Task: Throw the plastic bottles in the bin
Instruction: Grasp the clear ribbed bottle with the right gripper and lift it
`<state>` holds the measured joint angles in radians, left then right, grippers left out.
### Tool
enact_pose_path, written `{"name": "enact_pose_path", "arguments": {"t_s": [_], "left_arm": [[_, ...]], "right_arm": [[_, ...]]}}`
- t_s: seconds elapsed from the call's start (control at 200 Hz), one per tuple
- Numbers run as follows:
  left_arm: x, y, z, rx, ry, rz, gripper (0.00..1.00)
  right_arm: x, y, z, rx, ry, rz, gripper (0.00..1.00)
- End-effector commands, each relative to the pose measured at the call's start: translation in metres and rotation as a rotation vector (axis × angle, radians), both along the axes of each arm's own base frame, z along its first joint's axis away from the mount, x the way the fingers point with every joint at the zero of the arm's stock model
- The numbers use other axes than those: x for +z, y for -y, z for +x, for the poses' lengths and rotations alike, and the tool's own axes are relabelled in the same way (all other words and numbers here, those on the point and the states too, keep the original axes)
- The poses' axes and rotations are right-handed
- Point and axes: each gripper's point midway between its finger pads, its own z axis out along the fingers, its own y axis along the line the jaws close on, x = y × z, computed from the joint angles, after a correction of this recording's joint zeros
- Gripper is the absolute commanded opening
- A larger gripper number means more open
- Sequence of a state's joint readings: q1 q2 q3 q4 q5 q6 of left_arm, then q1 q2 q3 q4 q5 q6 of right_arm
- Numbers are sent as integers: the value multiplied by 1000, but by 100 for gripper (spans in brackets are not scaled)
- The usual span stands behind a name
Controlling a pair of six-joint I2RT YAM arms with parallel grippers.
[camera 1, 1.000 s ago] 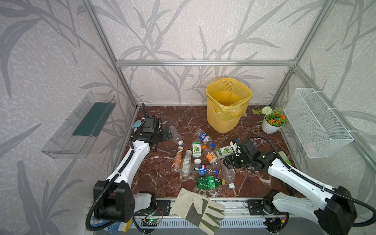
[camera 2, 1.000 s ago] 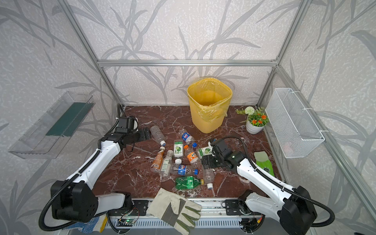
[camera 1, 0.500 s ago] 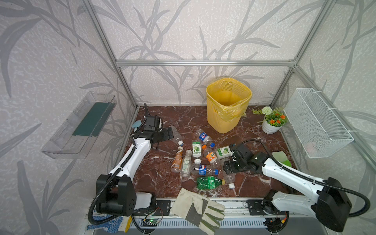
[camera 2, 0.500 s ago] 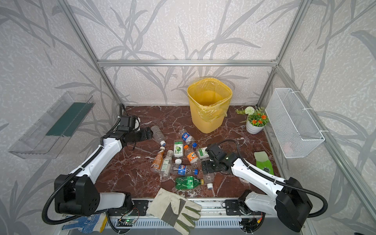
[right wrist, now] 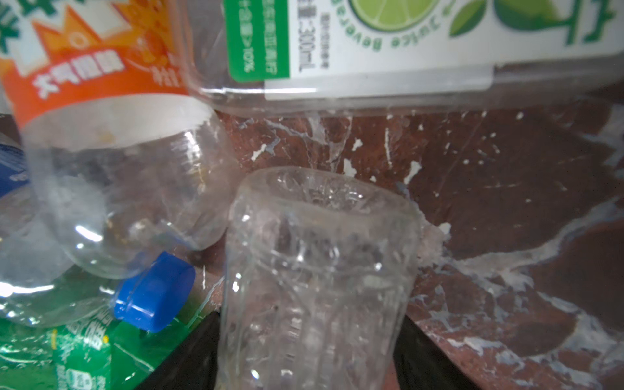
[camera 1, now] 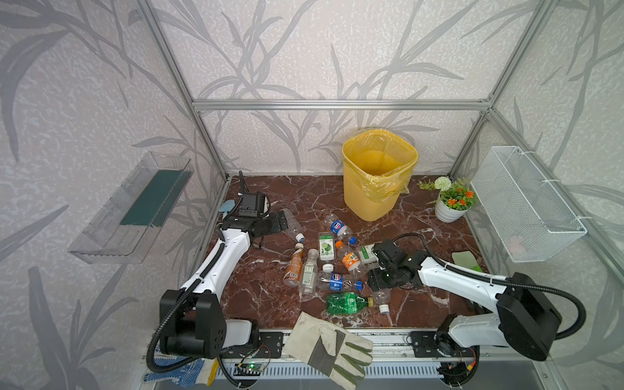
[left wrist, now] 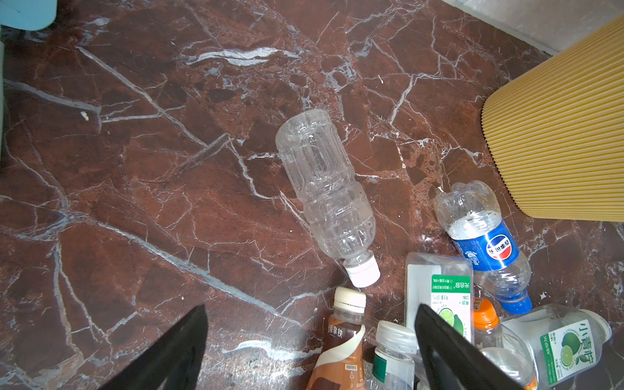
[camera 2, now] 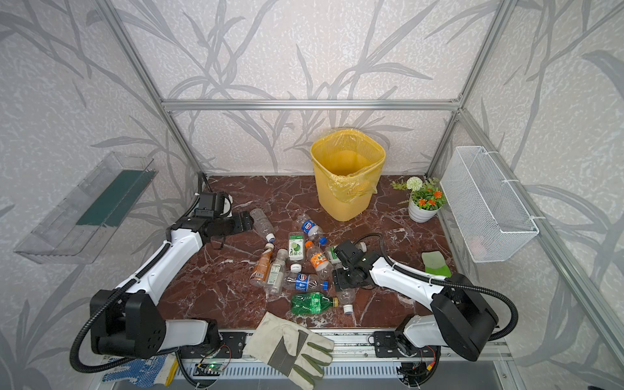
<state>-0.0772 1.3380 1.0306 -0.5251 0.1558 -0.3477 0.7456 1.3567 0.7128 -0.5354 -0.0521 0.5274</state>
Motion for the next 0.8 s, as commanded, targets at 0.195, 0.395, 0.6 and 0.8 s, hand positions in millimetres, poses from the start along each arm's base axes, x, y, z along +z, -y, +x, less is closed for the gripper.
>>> {"name": "enact_pose_path", "arguments": {"t_s": [0.195, 0.395, 0.6, 0.8], "left_arm": [[-1, -3, 2, 3, -16, 8, 95], [-4, -2, 3, 1, -25, 6, 95], [-5, -2, 3, -1, -30, 3, 94], [-5, -2, 2, 2, -30, 5, 94]], "right_arm": [[-11, 9, -4, -18, -6, -42, 62], [0, 16, -4, -46, 19, -49, 53], [21, 32, 3, -148, 73, -2, 50], [52, 80, 25, -439, 221, 160, 51]]}}
